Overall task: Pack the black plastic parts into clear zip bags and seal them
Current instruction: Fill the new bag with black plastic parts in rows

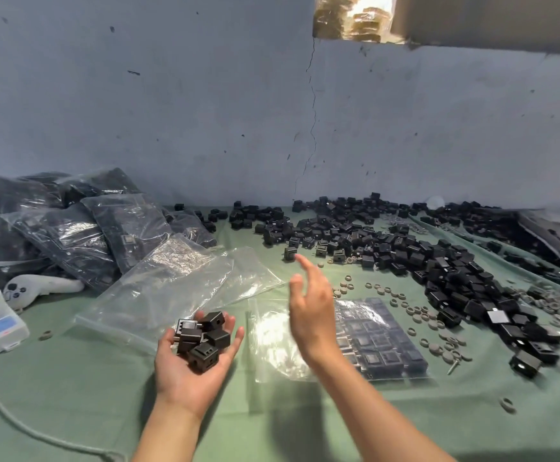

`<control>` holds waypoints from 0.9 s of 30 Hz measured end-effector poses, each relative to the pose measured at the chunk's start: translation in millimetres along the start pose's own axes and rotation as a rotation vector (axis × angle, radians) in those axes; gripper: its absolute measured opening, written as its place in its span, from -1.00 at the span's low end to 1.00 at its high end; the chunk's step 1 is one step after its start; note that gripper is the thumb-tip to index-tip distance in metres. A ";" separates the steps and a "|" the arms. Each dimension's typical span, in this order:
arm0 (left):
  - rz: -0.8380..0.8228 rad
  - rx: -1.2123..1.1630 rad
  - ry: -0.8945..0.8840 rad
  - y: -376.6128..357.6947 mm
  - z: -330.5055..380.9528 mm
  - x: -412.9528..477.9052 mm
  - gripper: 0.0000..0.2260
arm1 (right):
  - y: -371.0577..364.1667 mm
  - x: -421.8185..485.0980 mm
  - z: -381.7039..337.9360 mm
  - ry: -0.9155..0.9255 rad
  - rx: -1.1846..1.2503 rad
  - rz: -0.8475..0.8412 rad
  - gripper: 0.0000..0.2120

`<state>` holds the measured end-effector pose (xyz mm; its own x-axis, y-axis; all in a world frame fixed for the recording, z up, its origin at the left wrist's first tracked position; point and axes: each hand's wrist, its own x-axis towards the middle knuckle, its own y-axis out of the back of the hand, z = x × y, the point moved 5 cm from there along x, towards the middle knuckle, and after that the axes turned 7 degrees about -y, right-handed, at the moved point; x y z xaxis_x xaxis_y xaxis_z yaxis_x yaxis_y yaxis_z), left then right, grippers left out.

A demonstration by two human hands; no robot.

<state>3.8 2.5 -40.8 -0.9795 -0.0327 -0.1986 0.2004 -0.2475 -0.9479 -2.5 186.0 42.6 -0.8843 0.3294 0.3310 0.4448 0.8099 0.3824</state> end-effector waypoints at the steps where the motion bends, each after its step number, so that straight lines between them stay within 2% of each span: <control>1: 0.001 0.007 0.022 0.9 -3.2 1.7 -0.70 | 14.5 7.8 13.2 -0.028 -0.038 0.029 -0.58; 4: 0.032 0.021 0.083 0.6 -13.4 6.2 -0.65 | 48.3 23.1 50.2 -0.110 -0.204 0.048 -0.56; 9: 0.067 0.053 0.119 -8.6 -29.3 9.9 -0.69 | 74.3 33.1 101.3 -0.200 -0.574 -0.097 -0.51; 13: 0.083 0.134 0.094 -10.1 -37.0 12.2 -0.71 | 80.0 29.3 126.0 -0.265 -0.746 -0.163 -0.51; 17: 0.070 0.188 0.093 -9.7 -42.2 13.4 -0.72 | 75.8 29.0 130.2 -0.241 -0.798 -0.170 -0.51; 23: -0.020 0.406 0.141 -9.5 -49.6 16.9 -0.78 | 74.4 29.5 134.6 -0.237 -0.815 -0.185 -0.49; 27: -0.010 0.580 -0.036 -7.4 -50.4 17.6 -0.79 | 74.2 29.8 136.8 -0.239 -0.820 -0.195 -0.48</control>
<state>-14.1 52.6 -49.8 -0.9833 -0.0582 -0.1724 0.1587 -0.7375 -0.6564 -15.2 322.2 -37.2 -0.9207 0.3881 0.0406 0.1632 0.2886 0.9434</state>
